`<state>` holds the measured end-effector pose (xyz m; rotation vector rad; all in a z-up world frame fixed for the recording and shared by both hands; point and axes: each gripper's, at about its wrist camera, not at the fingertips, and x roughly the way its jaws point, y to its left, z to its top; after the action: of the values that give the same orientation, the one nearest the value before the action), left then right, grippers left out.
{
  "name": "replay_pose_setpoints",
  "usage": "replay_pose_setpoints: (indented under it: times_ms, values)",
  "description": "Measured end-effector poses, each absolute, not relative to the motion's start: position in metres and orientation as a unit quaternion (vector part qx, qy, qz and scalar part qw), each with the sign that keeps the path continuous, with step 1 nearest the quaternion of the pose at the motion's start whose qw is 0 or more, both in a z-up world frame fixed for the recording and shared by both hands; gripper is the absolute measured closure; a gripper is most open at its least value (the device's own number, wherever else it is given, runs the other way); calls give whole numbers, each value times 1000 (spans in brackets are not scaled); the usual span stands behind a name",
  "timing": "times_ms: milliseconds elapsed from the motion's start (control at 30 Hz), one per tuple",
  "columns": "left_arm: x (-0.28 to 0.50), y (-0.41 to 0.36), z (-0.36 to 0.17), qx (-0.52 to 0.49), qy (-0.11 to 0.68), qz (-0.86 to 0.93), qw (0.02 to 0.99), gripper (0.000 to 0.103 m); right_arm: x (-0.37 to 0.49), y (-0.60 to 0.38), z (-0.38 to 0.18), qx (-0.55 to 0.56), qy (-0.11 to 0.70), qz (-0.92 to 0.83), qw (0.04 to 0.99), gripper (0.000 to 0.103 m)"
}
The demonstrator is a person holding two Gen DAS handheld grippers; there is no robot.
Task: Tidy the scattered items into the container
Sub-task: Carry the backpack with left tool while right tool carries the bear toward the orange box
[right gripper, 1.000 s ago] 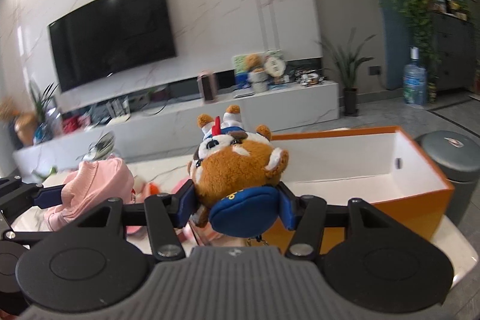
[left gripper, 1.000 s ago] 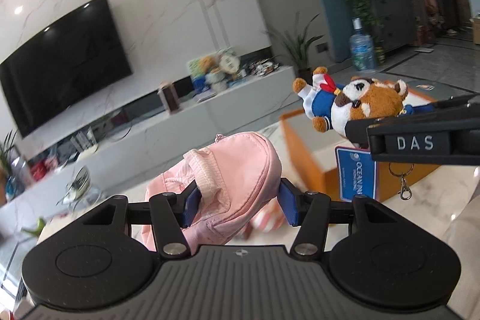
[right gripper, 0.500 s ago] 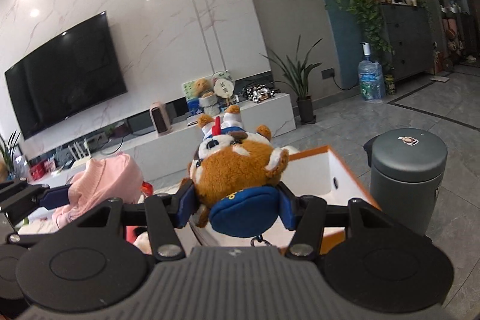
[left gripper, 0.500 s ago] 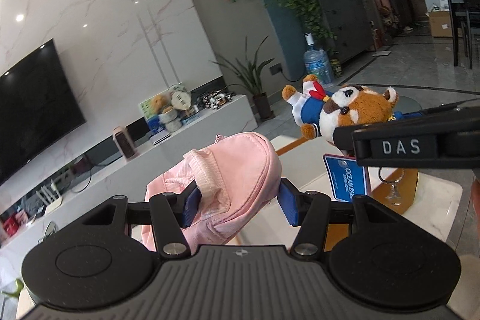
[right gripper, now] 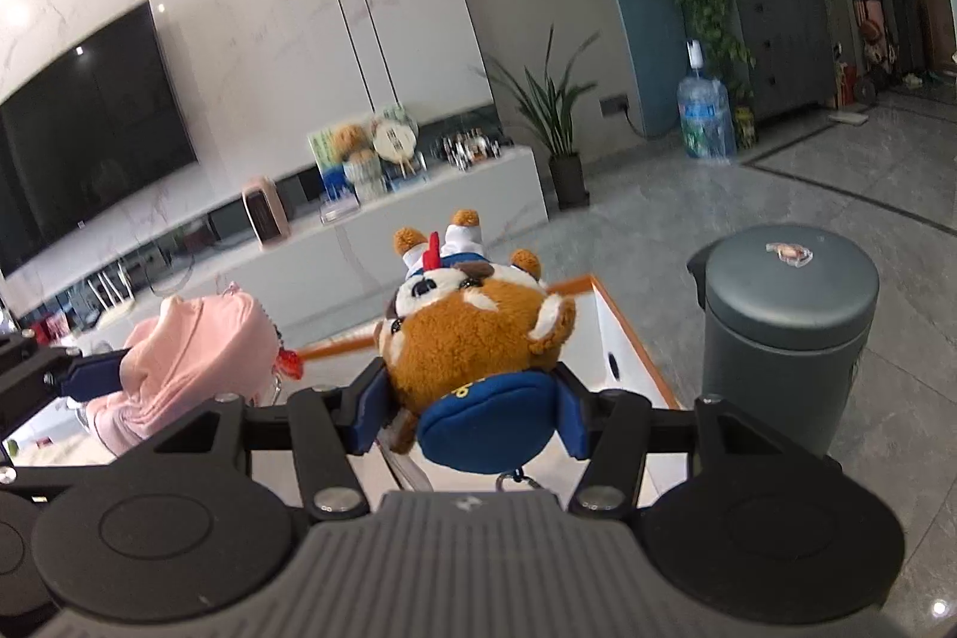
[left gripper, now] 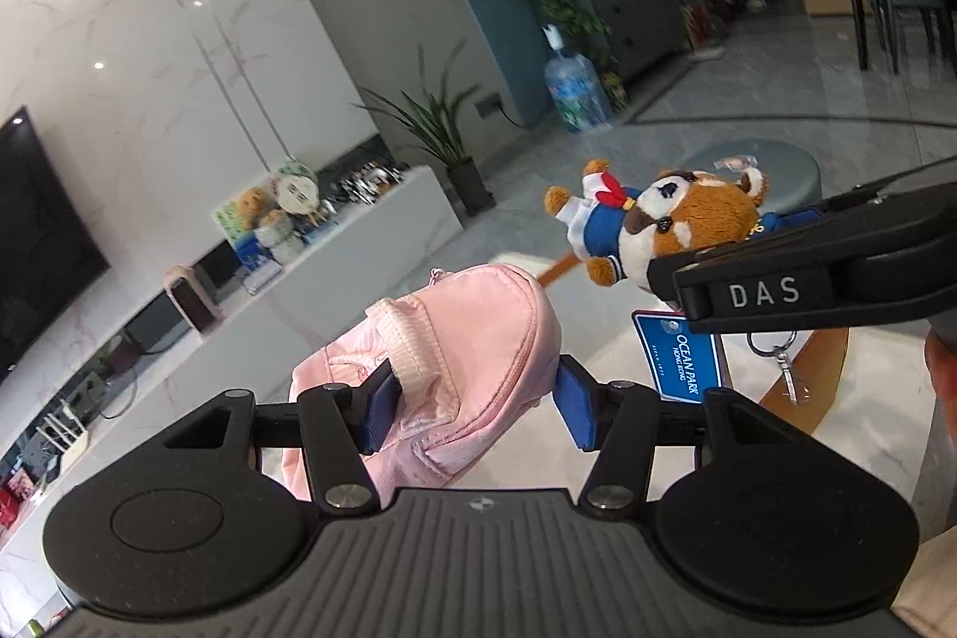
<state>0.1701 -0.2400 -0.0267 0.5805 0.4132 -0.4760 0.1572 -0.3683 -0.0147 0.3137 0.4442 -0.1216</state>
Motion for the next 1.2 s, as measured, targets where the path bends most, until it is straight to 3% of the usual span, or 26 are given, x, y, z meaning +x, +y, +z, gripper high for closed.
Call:
replay_pose_setpoints:
  times_ms: [233,667,1200]
  values:
    - [196,-247,-54,298,249,-244,889,39,184,-377,-39,161,262,-61,950,45]
    - [214,-254,-88,350,267,-261,859,38,198,-370,-67,170,281,-79,941,45]
    - [235,-253,-97,314,316,-257,857,32,208,-359,-78,161,283,-75,943,43]
